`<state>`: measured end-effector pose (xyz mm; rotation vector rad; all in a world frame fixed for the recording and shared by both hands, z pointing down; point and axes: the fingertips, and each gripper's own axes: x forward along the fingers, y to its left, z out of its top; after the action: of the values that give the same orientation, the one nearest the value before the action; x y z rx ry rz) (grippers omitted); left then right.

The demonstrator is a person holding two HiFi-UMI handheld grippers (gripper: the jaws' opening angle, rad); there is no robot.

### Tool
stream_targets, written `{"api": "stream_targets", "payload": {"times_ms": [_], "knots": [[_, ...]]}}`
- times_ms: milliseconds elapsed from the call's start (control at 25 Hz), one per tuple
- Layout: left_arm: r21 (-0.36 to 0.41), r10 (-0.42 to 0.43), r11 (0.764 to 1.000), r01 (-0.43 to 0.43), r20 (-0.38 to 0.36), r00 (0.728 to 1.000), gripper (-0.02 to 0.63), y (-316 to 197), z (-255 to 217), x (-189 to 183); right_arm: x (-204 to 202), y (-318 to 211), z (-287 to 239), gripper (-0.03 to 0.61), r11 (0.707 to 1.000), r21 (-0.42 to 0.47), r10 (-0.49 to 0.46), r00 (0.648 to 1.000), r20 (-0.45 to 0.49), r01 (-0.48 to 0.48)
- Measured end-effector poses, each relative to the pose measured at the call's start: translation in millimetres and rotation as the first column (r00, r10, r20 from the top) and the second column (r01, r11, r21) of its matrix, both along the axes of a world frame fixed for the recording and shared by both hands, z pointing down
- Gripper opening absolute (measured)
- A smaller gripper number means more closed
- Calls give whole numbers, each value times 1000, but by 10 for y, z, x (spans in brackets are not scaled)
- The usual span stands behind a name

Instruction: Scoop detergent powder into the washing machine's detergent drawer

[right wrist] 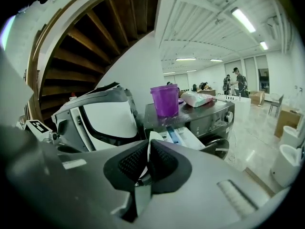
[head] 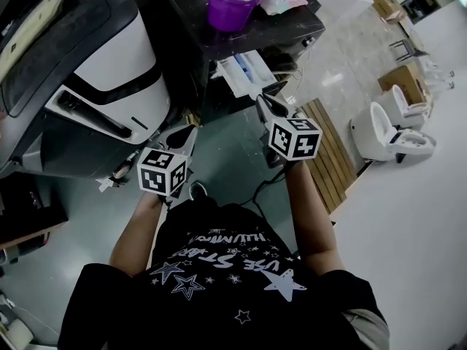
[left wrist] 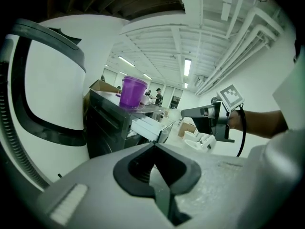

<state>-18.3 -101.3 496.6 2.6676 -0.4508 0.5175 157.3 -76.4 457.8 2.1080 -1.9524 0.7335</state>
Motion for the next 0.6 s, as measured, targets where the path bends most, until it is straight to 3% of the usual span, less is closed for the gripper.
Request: {"api": "stream_targets", "payload": {"times_ms": [440, 600], "knots": [[54, 78, 995, -79, 32, 996, 2, 428, -120, -254, -422, 644, 56, 35, 994, 51, 92, 993, 77, -96], [74, 75, 994, -76, 10, 997, 2, 622, -211, -400, -570, 934, 21, 34, 990, 73, 114, 989, 97, -121]]}}
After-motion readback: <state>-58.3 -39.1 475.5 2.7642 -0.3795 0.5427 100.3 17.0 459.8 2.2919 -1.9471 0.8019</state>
